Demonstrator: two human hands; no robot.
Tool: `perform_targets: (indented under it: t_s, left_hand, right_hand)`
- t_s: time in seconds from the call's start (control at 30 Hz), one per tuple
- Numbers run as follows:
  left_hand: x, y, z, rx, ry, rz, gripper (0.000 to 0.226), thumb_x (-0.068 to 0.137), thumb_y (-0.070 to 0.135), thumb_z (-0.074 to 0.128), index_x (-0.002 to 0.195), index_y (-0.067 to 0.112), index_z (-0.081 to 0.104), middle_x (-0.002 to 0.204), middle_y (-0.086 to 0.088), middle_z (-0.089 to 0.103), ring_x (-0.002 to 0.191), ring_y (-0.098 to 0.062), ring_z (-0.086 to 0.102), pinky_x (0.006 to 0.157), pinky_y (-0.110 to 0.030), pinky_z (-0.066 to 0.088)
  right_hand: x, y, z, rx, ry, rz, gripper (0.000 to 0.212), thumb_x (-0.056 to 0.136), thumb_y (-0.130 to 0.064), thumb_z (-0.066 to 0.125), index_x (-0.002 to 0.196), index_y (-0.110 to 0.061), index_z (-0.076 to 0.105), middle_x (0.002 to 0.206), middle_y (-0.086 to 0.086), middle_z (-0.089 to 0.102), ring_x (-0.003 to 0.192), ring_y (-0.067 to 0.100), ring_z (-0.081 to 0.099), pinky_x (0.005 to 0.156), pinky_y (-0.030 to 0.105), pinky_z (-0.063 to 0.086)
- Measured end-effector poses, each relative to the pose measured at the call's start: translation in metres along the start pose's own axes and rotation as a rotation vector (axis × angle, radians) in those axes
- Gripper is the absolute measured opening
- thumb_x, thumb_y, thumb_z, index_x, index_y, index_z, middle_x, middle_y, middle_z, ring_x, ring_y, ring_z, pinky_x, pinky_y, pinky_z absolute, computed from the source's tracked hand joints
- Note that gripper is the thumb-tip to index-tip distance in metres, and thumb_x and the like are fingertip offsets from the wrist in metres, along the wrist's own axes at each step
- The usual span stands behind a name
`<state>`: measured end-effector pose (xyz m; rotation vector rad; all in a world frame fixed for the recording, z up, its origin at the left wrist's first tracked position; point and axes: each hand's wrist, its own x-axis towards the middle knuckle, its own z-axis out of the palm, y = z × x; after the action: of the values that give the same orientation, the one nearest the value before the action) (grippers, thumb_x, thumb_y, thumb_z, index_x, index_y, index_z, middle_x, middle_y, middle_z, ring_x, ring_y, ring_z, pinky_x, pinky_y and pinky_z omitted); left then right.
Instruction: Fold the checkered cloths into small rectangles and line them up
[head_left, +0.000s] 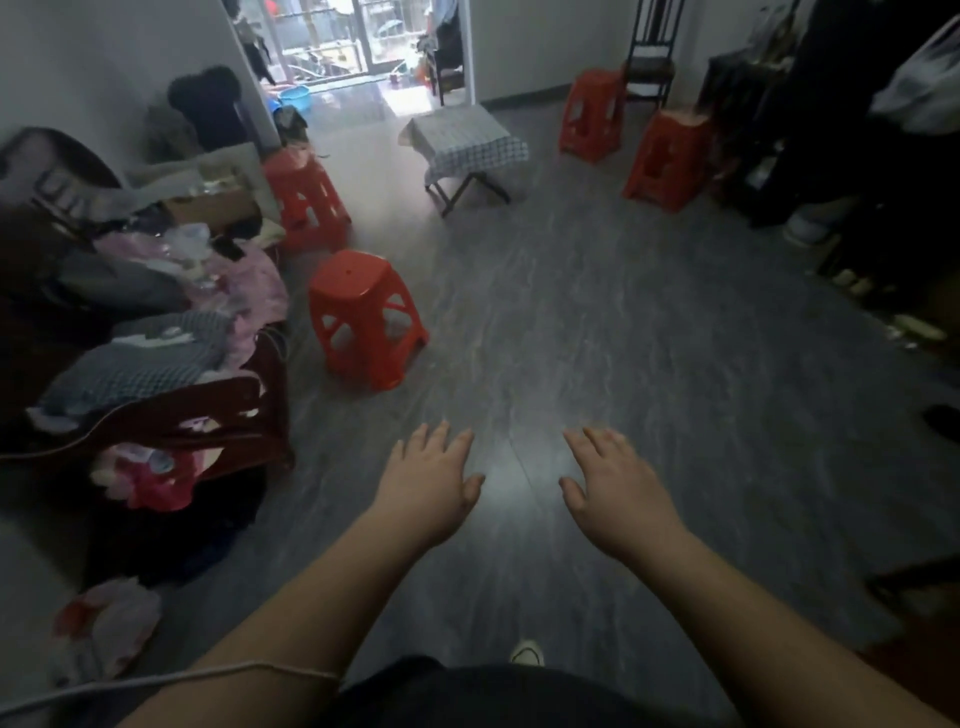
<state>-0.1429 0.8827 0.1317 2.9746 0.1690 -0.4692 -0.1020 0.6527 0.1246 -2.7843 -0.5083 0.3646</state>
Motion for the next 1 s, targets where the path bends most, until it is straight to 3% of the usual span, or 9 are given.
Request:
perform_targets:
  t_s: [0.33, 0.67, 1.0]
  left_hand:
    - [0.195, 0.12, -0.049, 0.046, -0.035, 0.404, 0.066, 0.105, 0.053, 0.036, 0.162, 0.027, 0.016, 0.171, -0.007, 0.015, 0.157, -0.031, 0.013, 0.126, -0.051, 0.017]
    - [0.38, 0.276, -0.093, 0.131, -0.083, 0.847, 0.066, 0.105, 0.053, 0.038, 0.162, 0.027, 0.019, 0.171, -0.008, 0.017, 0.157, -0.032, 0.015, 0.125, -0.05, 0.019]
    - [0.41, 0.448, -0.092, 0.307, -0.186, 1.363, 0.065, 0.105, 0.052, 0.038, 0.161, 0.024, 0.019, 0.169, -0.008, 0.021, 0.156, -0.031, 0.018, 0.124, -0.048, 0.021]
  right_hand:
    - [0.084, 0.123, -0.06, 0.004, 0.137, 0.377, 0.069, 0.098, -0.051, 0.032, 0.16, -0.023, 0.022, 0.166, 0.006, 0.025, 0.152, 0.026, 0.019, 0.123, 0.042, 0.023]
    - [0.153, 0.222, -0.124, 0.069, 0.281, 0.841, 0.067, 0.1, -0.049, 0.044, 0.159, -0.028, 0.022, 0.166, 0.0, 0.024, 0.153, 0.022, 0.017, 0.121, 0.045, 0.029]
    - [0.105, 0.275, -0.143, 0.188, 0.424, 1.34, 0.064, 0.103, -0.047, 0.041, 0.16, -0.028, 0.019, 0.166, -0.003, 0.023, 0.154, 0.019, 0.014, 0.121, 0.046, 0.03]
